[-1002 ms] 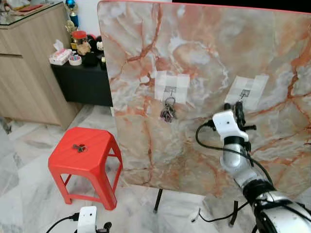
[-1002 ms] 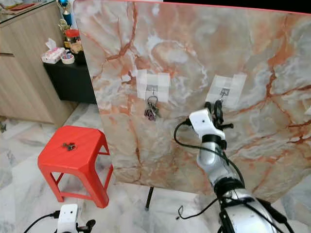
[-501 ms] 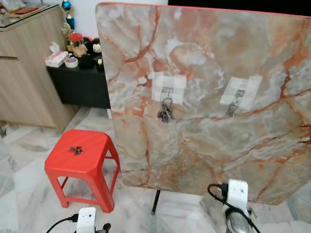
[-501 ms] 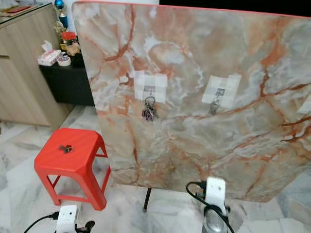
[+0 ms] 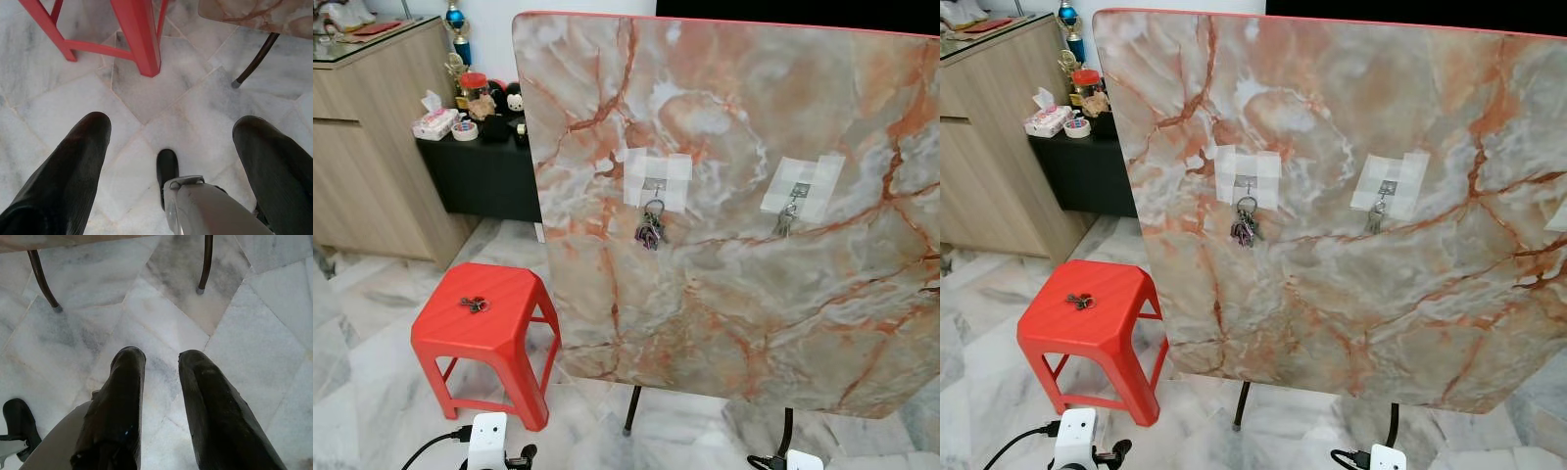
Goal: Hang keys on a hook
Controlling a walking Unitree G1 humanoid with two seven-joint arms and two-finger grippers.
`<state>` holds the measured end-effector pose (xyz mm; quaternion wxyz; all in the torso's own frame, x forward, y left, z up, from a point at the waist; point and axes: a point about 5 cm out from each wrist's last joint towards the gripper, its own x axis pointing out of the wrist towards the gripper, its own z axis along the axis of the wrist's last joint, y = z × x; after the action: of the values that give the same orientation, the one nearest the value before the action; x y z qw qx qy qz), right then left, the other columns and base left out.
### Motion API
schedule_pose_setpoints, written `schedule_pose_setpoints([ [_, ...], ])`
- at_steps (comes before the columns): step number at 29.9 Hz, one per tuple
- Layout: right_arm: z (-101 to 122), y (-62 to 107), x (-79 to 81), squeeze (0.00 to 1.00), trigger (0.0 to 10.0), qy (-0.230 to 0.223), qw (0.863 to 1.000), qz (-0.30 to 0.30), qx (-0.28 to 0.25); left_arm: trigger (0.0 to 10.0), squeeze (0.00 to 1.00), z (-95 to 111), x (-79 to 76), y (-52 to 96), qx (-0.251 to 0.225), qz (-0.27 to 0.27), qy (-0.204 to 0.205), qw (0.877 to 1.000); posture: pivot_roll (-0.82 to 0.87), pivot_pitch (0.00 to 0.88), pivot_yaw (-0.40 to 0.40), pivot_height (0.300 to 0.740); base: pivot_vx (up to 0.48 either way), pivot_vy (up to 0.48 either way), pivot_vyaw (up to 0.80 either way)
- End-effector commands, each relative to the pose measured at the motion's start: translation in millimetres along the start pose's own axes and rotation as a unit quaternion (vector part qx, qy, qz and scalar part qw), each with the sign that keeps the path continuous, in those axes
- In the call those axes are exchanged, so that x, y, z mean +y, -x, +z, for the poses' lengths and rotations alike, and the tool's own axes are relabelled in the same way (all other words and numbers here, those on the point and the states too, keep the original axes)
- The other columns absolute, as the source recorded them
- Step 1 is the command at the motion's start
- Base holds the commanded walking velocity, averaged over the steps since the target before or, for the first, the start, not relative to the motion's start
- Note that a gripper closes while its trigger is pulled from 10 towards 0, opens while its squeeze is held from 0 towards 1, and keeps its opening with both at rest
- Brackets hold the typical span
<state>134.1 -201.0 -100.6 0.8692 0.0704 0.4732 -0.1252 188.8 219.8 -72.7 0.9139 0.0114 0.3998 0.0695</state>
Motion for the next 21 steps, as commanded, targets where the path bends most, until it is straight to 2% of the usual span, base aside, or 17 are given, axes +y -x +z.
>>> schedule_pose_setpoints([
  [1,-1.2,0.3,-2.6,0.0,10.0,-0.002,1.0,-0.003,0.004,10.0,0.0,-3.9,-0.2,0.7,0.01,-0.004,-0.011,1.0,-0.02,0.0,-0.034,0.74,0.0,0.0,0.0],
  [21,-1.2,0.3,-2.6,0.0,10.0,-0.002,1.0,-0.003,0.004,10.0,0.0,-3.9,-0.2,0.7,0.01,-0.004,-0.011,1.0,-0.02,0.0,-0.034,0.74,0.0,0.0,0.0],
])
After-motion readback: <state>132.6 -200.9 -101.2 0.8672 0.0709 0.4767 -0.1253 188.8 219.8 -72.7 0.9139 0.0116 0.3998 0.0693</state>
